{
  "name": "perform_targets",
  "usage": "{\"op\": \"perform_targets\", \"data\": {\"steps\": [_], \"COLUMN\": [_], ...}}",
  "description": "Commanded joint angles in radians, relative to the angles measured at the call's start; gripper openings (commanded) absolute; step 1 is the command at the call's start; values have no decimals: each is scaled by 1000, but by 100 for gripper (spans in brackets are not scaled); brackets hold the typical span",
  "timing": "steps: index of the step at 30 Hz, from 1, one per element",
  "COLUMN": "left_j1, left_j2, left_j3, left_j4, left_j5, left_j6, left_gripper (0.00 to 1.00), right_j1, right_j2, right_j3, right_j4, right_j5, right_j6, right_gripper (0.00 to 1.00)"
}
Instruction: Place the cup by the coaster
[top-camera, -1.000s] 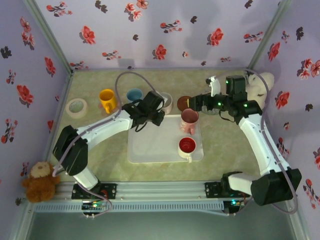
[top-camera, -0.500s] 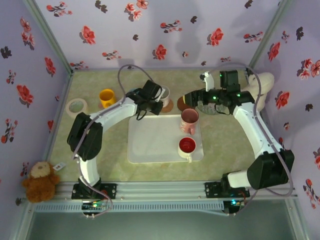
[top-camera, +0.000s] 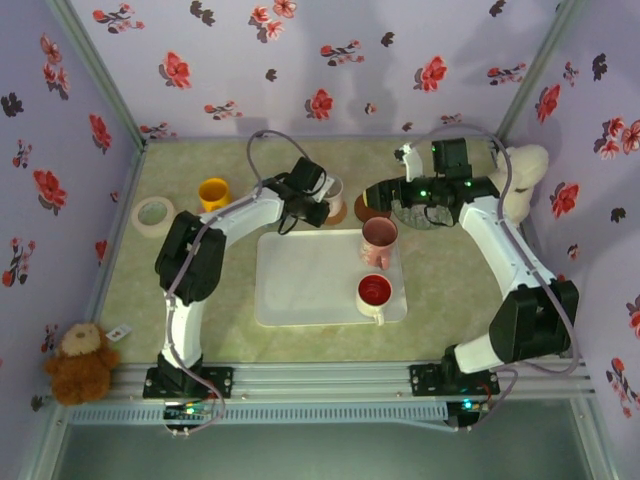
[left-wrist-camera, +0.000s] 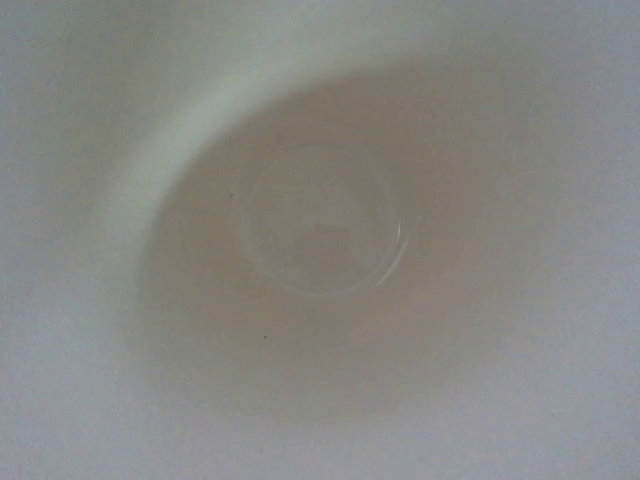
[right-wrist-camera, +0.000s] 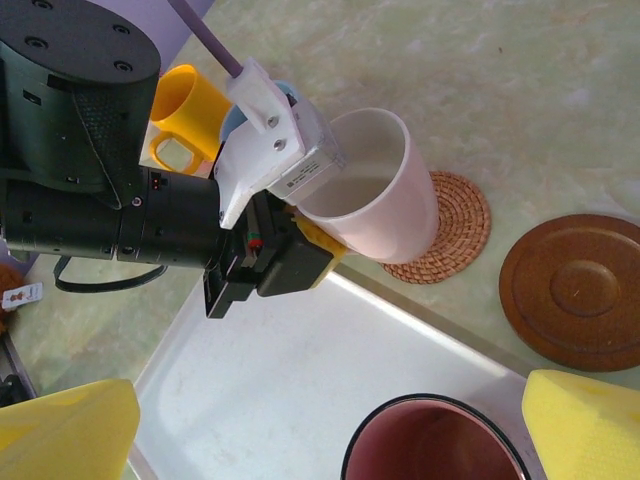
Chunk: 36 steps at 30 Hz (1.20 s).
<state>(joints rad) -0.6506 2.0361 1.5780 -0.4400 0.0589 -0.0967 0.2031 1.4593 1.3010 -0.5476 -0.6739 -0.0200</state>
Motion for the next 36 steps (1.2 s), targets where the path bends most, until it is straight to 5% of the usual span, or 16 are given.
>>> {"op": "perform_targets", "data": {"steps": [1,36], "left_j1": [9,28], "left_j2": [8,94], "left_j3": [52,125], "left_j4": [49,28], "left_j5": [31,14], "left_j6": [26,58], "left_gripper": [0,6], "right_j1": [5,6], "right_j2": [14,74], "right_j3": [39,86], "right_j4": [0,-52], "right_j5": [17,18], "right_j6": [-17,-31], "right_gripper": [99,99]}}
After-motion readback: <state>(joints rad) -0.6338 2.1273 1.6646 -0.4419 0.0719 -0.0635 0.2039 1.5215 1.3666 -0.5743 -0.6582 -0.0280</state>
